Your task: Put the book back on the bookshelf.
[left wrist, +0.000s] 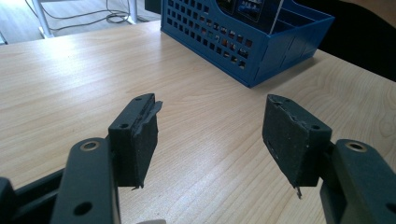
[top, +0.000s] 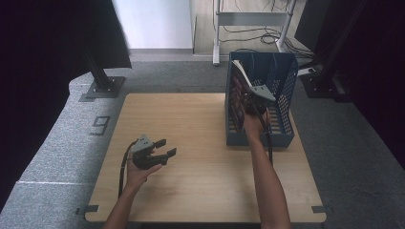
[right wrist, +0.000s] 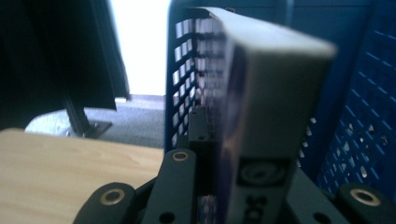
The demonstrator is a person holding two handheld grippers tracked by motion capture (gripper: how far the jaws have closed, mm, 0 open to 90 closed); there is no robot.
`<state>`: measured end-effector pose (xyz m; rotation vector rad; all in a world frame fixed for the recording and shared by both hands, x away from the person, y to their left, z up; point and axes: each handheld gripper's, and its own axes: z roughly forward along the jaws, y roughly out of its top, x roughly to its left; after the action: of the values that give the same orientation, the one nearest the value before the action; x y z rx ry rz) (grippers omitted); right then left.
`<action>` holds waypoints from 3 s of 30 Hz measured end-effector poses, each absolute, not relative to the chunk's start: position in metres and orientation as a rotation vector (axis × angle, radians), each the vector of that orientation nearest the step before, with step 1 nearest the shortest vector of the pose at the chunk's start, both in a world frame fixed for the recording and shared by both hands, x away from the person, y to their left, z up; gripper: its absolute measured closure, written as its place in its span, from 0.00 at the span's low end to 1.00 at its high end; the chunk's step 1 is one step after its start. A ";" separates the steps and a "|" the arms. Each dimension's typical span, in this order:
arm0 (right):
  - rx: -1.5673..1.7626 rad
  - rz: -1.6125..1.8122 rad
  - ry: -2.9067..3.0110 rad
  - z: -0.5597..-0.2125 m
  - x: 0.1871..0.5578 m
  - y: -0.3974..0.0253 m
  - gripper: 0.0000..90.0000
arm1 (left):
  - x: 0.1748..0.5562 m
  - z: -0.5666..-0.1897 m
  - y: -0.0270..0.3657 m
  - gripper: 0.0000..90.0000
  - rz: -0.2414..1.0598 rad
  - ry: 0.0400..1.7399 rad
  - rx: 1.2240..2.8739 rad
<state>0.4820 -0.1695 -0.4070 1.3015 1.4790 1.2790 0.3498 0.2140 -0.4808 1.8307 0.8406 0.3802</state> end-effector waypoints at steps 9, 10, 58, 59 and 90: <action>1.315 1.291 1.391 -0.399 0.493 -0.175 0.91 | 0.352 -0.481 0.218 0.40 0.372 0.852 1.819; 1.311 1.290 1.382 -0.398 0.494 -0.175 0.91 | 0.352 -0.481 0.218 0.40 0.372 0.852 1.820; 1.114 1.241 1.569 -0.421 0.503 -0.147 0.88 | 0.353 -0.483 0.219 0.41 0.384 0.859 1.818; 1.116 1.240 1.566 -0.421 0.504 -0.147 0.88 | 0.353 -0.483 0.219 0.41 0.386 0.858 1.816; 1.115 1.356 1.584 -0.422 0.491 -0.153 0.60 | 0.352 -0.483 0.218 0.41 0.385 0.854 1.824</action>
<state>0.4910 -0.1527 -0.4225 1.1155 1.5837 1.3555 0.3519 0.2178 -0.4826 1.8244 0.8543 0.3854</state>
